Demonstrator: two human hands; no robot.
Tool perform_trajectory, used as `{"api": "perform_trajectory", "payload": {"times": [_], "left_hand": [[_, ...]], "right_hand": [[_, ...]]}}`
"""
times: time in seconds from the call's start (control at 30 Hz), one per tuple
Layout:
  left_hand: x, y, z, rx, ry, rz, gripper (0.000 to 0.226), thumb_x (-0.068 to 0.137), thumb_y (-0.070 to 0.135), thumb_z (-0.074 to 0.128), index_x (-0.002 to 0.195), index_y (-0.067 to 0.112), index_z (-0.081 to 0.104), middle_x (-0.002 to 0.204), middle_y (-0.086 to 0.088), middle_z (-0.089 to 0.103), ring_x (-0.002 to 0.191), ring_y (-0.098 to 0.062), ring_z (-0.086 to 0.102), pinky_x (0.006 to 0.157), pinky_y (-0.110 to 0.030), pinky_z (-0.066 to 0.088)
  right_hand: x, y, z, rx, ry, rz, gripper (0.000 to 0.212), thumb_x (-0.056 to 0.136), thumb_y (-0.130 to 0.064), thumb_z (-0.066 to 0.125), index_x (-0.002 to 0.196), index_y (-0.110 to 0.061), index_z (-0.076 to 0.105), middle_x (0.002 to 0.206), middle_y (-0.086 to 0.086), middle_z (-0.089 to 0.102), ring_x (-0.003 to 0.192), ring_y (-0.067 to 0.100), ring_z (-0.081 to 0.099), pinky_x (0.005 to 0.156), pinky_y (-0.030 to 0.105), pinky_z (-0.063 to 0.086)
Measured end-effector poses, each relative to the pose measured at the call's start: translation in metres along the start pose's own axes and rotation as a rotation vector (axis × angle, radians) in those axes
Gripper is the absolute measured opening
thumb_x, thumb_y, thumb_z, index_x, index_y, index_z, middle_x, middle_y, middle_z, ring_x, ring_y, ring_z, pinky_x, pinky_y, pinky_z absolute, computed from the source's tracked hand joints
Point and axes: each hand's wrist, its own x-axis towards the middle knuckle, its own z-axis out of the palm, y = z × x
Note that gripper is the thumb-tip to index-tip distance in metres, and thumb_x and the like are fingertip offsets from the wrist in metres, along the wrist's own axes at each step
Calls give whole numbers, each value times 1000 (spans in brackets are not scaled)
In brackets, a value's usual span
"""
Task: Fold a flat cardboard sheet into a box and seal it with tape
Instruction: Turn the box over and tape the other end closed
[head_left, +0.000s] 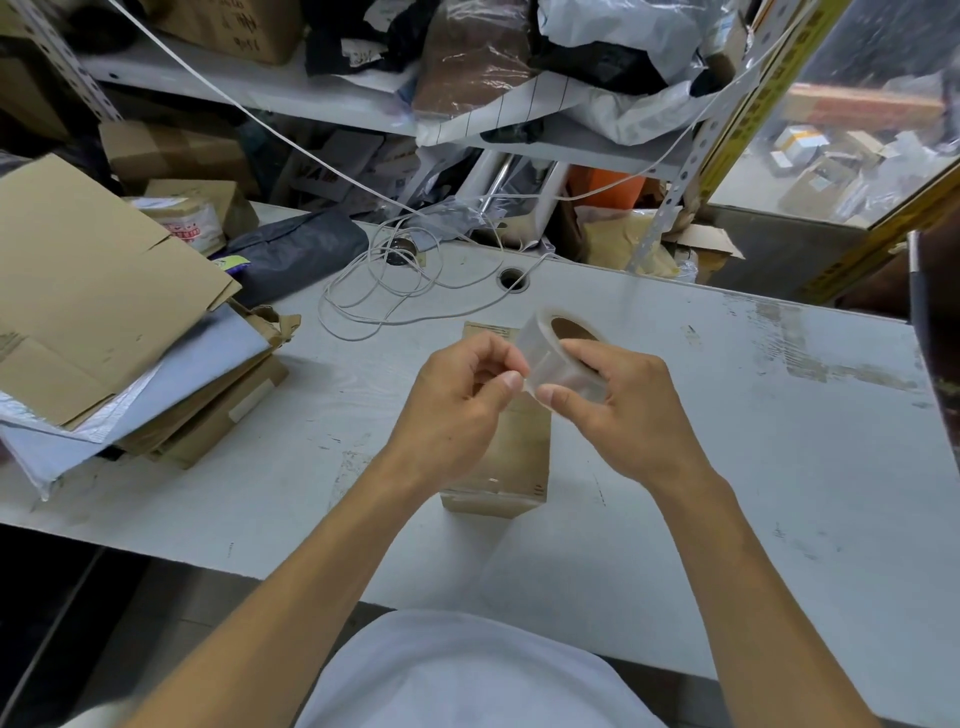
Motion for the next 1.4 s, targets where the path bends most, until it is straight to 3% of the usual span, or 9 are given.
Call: {"api": "perform_trajectory", "payload": {"times": [0.13, 0.2, 0.3, 0.4, 0.5, 0.63, 0.8, 1.03, 1.4], "left_hand": [[6, -3, 1, -34, 70, -31, 21, 87, 23, 74, 102, 25, 60, 68, 9, 52, 65, -8, 51, 65, -22, 47], [10, -4, 2, 25, 107, 8, 13, 85, 21, 77, 92, 24, 66, 61, 12, 48, 58, -7, 44, 60, -22, 41], [13, -5, 5, 83, 166, 40, 15, 88, 18, 73, 76, 21, 65, 73, 6, 60, 67, -6, 54, 65, -19, 43], [15, -5, 6, -82, 155, -89, 16, 92, 15, 69, 79, 9, 62, 79, -3, 68, 76, -12, 64, 71, -26, 51], [20, -6, 2, -171, 126, -126, 13, 93, 10, 67, 82, 4, 65, 75, -5, 68, 70, -14, 64, 72, -31, 56], [29, 2, -9, -180, 150, -127, 10, 90, 7, 70, 80, 5, 70, 64, -2, 66, 62, -12, 63, 63, -27, 57], [42, 8, -37, -135, 285, -62, 9, 86, 13, 76, 78, 9, 74, 67, -5, 73, 64, -15, 69, 63, -24, 58], [71, -25, -46, -81, 310, -219, 12, 86, 22, 76, 78, 13, 75, 71, -3, 75, 69, -12, 71, 67, -23, 56], [108, -68, -42, -54, 341, -377, 12, 86, 21, 77, 78, 12, 75, 68, 0, 75, 66, -7, 68, 69, -21, 54]], "right_hand": [[-3, -1, -8, -20, -34, -32, 26, 83, -33, 76, 103, -17, 72, 80, -6, 67, 72, 12, 59, 64, 30, 48], [-4, -4, -7, -24, -56, -42, 31, 82, -40, 72, 104, -18, 72, 83, -7, 68, 74, 11, 60, 65, 27, 47], [-3, -7, -5, -18, -43, -21, 35, 82, -49, 69, 102, -21, 73, 84, -10, 67, 75, 9, 59, 62, 22, 46], [1, -8, -9, -31, -7, 4, 33, 81, -55, 72, 91, -24, 70, 77, -14, 62, 73, 7, 58, 56, 17, 43], [0, -10, -18, 78, -22, 58, 37, 76, -61, 69, 91, -27, 68, 80, -15, 65, 78, 4, 62, 58, 13, 46], [-3, -5, -31, 227, -107, 113, 28, 81, -53, 68, 97, -30, 68, 86, -13, 69, 81, 9, 65, 60, 17, 50], [8, 20, -50, -200, -2, 169, 32, 81, -55, 68, 90, -25, 73, 79, -11, 67, 75, 9, 64, 62, 31, 56], [42, 47, -49, -195, -11, 276, 42, 78, -63, 68, 74, -21, 71, 71, -1, 65, 69, 13, 59, 58, 27, 46], [78, 81, -8, -288, -49, 395, 51, 80, -62, 66, 61, -15, 61, 60, 3, 59, 65, 23, 61, 60, 41, 51]]}}
